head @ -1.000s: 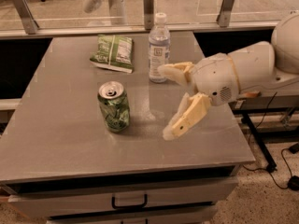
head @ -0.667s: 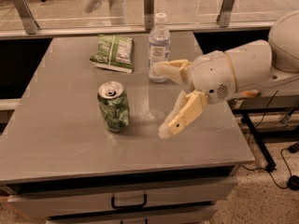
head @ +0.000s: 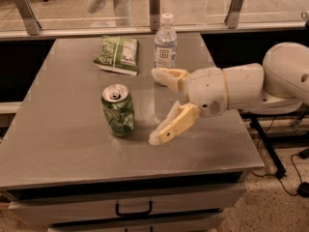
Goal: Knock green can over
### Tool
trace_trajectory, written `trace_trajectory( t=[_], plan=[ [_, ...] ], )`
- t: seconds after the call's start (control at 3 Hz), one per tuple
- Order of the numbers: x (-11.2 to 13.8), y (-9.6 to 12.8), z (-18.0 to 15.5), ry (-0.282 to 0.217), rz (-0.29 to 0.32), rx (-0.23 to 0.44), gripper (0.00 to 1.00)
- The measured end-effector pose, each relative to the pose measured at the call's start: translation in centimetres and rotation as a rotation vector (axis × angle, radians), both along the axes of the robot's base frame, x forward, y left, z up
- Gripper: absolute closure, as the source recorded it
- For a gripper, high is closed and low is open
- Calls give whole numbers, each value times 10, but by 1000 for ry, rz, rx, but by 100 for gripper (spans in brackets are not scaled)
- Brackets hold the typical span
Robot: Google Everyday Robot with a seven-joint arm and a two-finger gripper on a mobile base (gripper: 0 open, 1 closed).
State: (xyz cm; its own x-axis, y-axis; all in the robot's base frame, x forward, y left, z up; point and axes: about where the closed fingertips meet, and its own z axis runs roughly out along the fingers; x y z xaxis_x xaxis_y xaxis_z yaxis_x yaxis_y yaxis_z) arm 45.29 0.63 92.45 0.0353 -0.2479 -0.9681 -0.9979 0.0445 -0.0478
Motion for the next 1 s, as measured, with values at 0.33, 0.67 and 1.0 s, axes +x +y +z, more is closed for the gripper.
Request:
trace_trajectory(
  t=[0.33, 0.67, 1.0],
  plan=[
    [8, 20, -14, 5, 11, 55, 0],
    [12, 44, -28, 12, 45, 70, 0],
    [15, 72, -38, 16, 89, 80, 18]
  ],
)
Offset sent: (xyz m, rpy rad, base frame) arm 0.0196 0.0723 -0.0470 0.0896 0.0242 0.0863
